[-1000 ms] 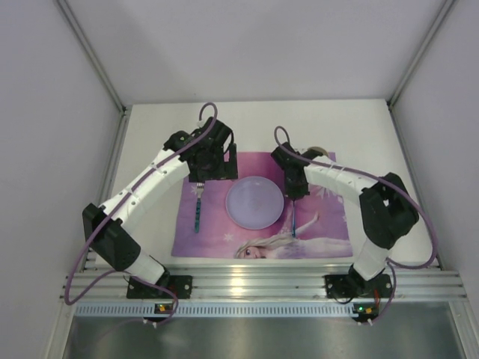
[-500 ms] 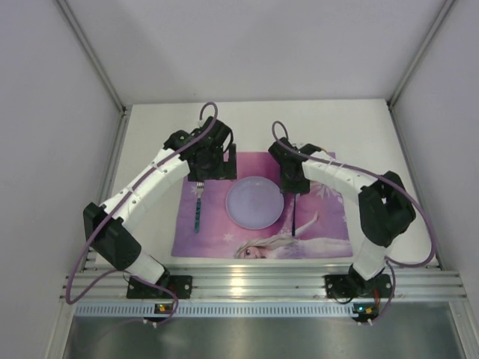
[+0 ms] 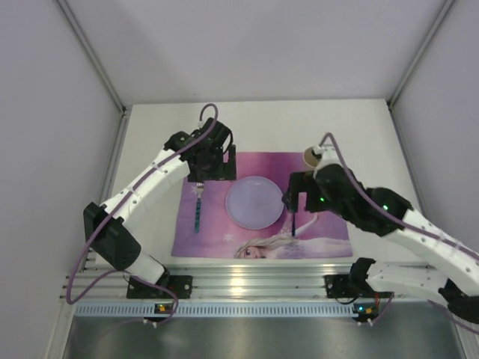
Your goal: Set the dinner table for one person
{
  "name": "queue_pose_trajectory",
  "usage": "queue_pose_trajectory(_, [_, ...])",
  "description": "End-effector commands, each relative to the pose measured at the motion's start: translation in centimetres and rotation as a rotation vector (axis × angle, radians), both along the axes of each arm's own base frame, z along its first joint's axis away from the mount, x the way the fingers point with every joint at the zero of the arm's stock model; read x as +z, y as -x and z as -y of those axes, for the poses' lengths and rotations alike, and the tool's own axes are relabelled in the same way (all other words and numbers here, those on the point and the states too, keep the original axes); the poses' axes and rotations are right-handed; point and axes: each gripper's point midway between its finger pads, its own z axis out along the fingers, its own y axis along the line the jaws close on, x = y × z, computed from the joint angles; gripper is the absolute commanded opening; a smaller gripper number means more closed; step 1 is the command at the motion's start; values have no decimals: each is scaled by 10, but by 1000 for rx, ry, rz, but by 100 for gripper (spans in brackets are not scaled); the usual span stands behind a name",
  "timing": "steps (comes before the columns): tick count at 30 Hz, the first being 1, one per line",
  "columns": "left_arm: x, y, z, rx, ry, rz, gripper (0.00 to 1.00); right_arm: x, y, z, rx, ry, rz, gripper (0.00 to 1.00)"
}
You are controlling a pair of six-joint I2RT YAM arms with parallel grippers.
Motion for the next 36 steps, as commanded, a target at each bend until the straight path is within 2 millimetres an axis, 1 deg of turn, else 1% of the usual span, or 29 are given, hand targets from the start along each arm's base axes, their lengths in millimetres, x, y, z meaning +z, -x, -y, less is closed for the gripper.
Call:
queue_pose_trajectory(1, [9, -3, -5, 11, 18, 57, 98, -25, 33, 27, -31, -78, -34, 100])
queue_pose_trajectory(2, [12, -5, -5, 13, 24, 79, 98, -17, 45, 34, -33, -181, -28, 100])
queue_pose_trajectory(3, [11, -4, -7, 15, 19, 82, 98, -33, 52, 39, -37, -187, -52, 100])
queue_pose_trajectory(4, [12, -6, -11, 24, 10, 97, 98, -33, 56, 40, -44, -232, -56, 100])
queue_pose_trajectory(5, [17, -6, -13, 26, 8, 116, 98, -25, 64, 43, -21, -293, -39, 100])
queue_pose_trajectory(6, [18, -6, -16, 32, 2, 126, 98, -29, 66, 46, -24, -305, -41, 100])
queue_pose_trajectory(7, [20, -7, -18, 36, -3, 139, 98, -28, 70, 48, -27, -327, -43, 100])
queue_pose_trajectory(8, [26, -7, -23, 46, -9, 170, 98, -26, 72, 52, -32, -349, -37, 100])
queue_pose_trajectory(10, [30, -7, -28, 59, -9, 208, 98, -29, 76, 54, -53, -365, -62, 100])
queue_pose_trajectory(11, [40, -7, -34, 74, -3, 253, 98, -29, 76, 57, -64, -363, -66, 100])
queue_pose_trajectory(12, [40, -7, -36, 80, 2, 279, 98, -33, 77, 62, -83, -345, -79, 100])
queue_pose_trajectory(13, [46, -8, -39, 92, 13, 313, 98, -33, 78, 65, -101, -341, -87, 100])
queue_pose_trajectory(14, [52, -2, -49, 108, 20, 364, 99, -31, 76, 69, -122, -332, -81, 100])
queue_pose_trajectory(15, [57, -1, -53, 120, 34, 408, 99, -33, 77, 72, -133, -322, -88, 100])
queue_pose_trajectory(16, [89, -1, -56, 126, 115, 549, 99, -33, 76, 74, -145, -319, -85, 100])
queue_pose_trajectory(17, [84, 3, -64, 130, 141, 643, 99, -33, 75, 76, -157, -317, -83, 100])
queue_pose_trajectory(18, [92, 5, -71, 151, 157, 700, 99, -32, 75, 78, -162, -314, -80, 100])
queue_pose_trajectory(19, [108, 11, -79, 176, 197, 766, 99, -31, 75, 78, -161, -315, -76, 100])
queue_pose_trajectory(20, [103, 13, -84, 191, 180, 767, 99, -30, 75, 79, -161, -316, -71, 100])
queue_pose_trajectory(21, [104, 15, -89, 201, 167, 772, 99, -30, 75, 80, -164, -317, -69, 100])
queue_pose_trajectory(24, [97, 19, -93, 188, 125, 741, 99, -28, 74, 82, -171, -326, -57, 100])
queue_pose_trajectory(29, [98, 24, -100, 211, 129, 754, 99, -27, 75, 85, -179, -339, -48, 100])
queue_pose_trajectory(36, [95, 27, -102, 205, 115, 747, 99, -27, 78, 89, -191, -376, -46, 100])
